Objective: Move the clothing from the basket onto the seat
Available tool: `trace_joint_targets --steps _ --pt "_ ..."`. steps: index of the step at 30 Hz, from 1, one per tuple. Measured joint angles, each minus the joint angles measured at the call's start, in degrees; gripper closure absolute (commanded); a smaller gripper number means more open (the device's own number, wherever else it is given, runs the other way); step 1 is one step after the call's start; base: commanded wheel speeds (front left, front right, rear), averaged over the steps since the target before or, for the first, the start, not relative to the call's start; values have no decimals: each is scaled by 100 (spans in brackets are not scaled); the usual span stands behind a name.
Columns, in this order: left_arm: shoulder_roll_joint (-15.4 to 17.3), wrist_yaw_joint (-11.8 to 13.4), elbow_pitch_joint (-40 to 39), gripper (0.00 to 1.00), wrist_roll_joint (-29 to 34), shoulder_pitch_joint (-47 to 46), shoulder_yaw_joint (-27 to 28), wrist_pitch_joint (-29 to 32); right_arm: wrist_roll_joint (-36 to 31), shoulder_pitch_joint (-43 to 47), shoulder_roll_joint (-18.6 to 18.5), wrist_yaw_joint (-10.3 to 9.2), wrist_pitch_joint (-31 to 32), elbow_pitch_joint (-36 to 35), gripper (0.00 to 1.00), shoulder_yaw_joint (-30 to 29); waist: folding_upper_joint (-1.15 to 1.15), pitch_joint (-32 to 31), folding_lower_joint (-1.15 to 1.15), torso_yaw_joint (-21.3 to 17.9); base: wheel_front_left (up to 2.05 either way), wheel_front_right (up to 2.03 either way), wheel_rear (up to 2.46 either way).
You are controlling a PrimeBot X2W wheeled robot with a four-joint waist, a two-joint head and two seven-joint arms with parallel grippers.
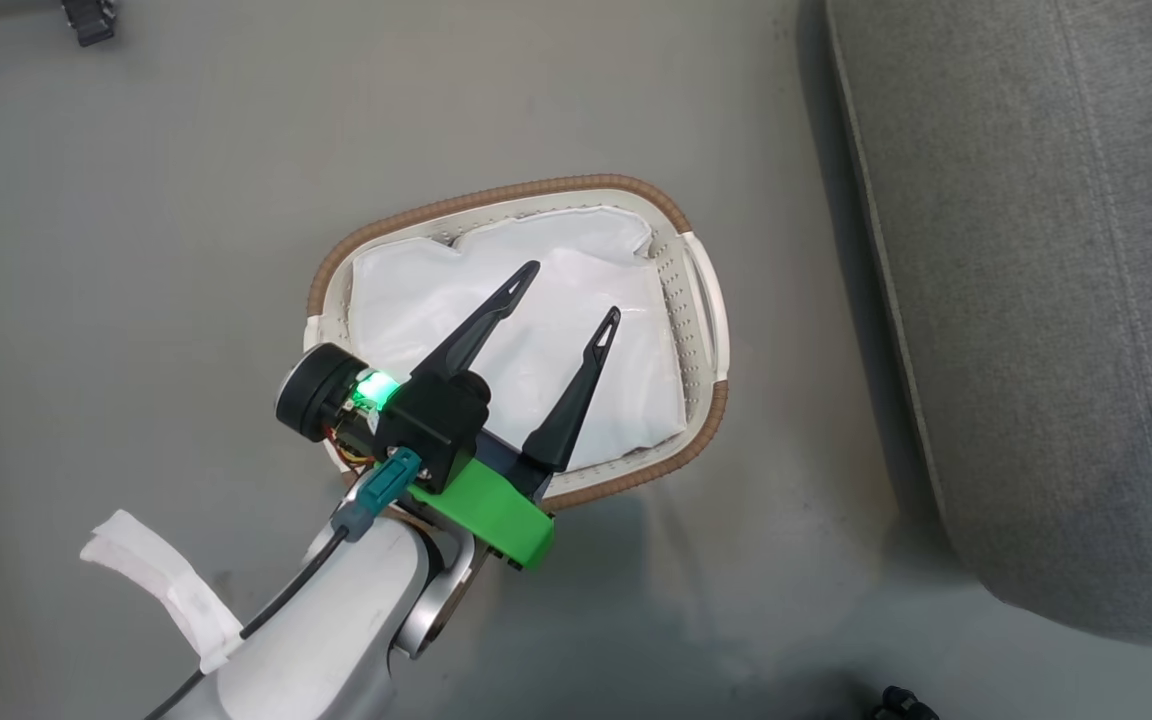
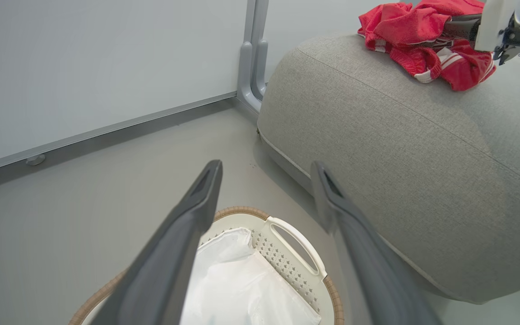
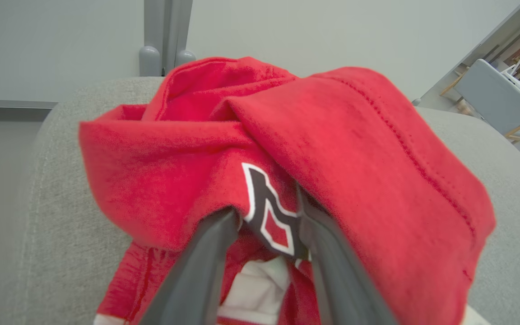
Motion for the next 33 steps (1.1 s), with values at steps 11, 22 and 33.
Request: trace_joint_targets --steps 11,22,33 --pt "-12 5 218 0 -132 6 21 -59 -42 3 221 0 -352 202 0 397 0 -325 0 -200 0 0 0" --pt "-166 67 620 0 -409 267 296 -266 190 392 376 0 -408 276 0 944 0 -1009 0 -300 0 0 0" --pt "-344 176 708 0 -517 855 1098 -319 619 626 485 0 -448 -147 0 1545 0 -1851 -1 -146 0 0 0"
